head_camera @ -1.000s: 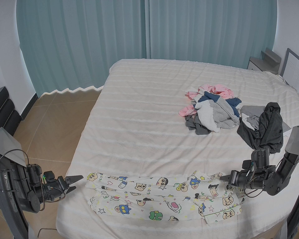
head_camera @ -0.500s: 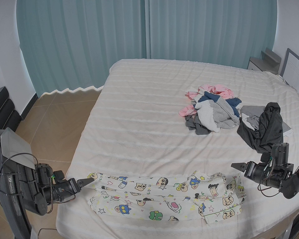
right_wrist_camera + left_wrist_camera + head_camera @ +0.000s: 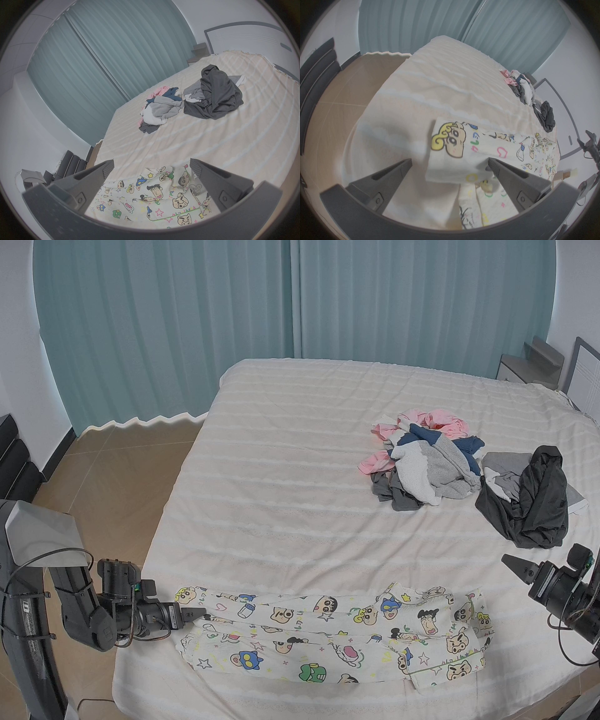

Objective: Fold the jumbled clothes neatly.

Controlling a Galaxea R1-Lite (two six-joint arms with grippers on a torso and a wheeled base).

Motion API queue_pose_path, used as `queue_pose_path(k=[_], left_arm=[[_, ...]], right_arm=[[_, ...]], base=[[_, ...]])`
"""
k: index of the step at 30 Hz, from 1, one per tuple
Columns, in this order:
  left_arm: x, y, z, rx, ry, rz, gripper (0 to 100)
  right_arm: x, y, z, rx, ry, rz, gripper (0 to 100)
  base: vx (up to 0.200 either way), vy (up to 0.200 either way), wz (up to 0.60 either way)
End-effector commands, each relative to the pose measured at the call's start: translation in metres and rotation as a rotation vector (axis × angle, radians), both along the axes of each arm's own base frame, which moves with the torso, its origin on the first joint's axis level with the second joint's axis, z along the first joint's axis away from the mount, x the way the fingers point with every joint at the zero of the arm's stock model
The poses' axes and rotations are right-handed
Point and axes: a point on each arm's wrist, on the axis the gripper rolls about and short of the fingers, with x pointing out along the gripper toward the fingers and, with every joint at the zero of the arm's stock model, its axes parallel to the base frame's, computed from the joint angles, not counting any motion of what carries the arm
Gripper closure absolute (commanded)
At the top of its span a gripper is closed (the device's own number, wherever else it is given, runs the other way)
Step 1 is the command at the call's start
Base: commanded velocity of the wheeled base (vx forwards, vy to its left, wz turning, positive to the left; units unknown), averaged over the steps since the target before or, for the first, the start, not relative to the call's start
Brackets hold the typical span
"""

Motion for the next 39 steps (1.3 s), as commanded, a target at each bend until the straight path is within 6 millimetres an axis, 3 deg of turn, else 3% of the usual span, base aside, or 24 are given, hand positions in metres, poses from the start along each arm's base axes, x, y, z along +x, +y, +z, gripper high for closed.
queue_pose_path(k=[1,5,11,27,35,36,39], left_arm=[[0.016,-0.011,0.008,0.017,-0.046,-0.032,0],[0.015,-0.024,0.008,0.017,-0.037,-0.074,0],[0.007,-0.036,0.004,0.028,0.019,-0.121,0],[0.000,-0.039,-0.002,0.048,0.046,-0.154,0],[0.000,-0.043,-0.004,0.049,0.049,-0.168,0],[-0.001,-0.043,-0.004,0.050,0.052,-0.168,100],[-0.001,-0.043,-0.004,0.047,0.052,-0.168,100]], right_arm=[[-0.022,0.002,0.008,0.009,-0.067,0.033,0],[-0.031,0.005,0.011,0.007,-0.070,0.069,0],[-0.029,0.008,0.016,0.006,-0.049,0.089,0],[-0.009,0.023,0.041,0.006,-0.101,0.172,0],[-0.019,0.028,0.047,0.013,-0.143,0.219,0],[-0.020,0.028,0.048,0.015,-0.150,0.219,0],[-0.023,0.027,0.049,0.017,-0.159,0.220,0]], base=[[0.000,0.000,0.00],[0.000,0.000,0.00],[0.000,0.000,0.00],[0.000,0.000,0.00],[0.000,0.000,0.00],[0.000,0.000,0.00],[0.000,0.000,0.00]])
